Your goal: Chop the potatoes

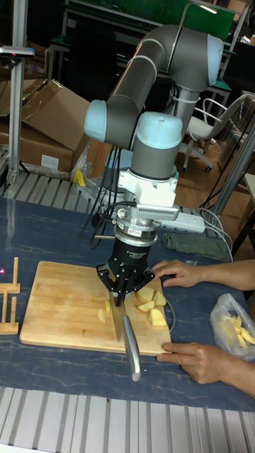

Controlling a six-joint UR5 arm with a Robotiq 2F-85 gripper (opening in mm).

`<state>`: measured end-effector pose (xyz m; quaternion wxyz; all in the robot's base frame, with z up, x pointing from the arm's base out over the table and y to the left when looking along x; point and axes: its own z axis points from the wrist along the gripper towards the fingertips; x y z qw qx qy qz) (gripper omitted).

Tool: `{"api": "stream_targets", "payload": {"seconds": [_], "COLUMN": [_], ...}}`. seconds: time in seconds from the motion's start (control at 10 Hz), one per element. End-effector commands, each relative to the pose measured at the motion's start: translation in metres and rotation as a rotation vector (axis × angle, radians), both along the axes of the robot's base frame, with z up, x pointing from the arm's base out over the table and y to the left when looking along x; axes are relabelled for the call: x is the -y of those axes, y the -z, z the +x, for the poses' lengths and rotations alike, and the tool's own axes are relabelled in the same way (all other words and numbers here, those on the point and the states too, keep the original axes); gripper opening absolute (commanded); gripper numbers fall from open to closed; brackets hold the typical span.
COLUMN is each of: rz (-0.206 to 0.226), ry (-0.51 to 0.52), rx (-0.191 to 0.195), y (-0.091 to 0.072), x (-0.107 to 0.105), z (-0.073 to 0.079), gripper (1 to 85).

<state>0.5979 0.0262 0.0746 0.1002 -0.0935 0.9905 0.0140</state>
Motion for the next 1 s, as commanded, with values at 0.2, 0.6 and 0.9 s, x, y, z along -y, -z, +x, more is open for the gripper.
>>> {"api": "stream_targets", "payload": {"seconds": [0.2,0.6,0.9], "rz": [0.019,0.003,-0.004], "ry": [0.006,-0.001,-0.032], "rx": [0.022,0.045,-0.051], "y": [0.006,0.013,-0.029], "x": [-0.001,0.004,0.012], "z": [0.002,-0.003,-0.027], "gripper": [1.0,1.0,1.0]}}
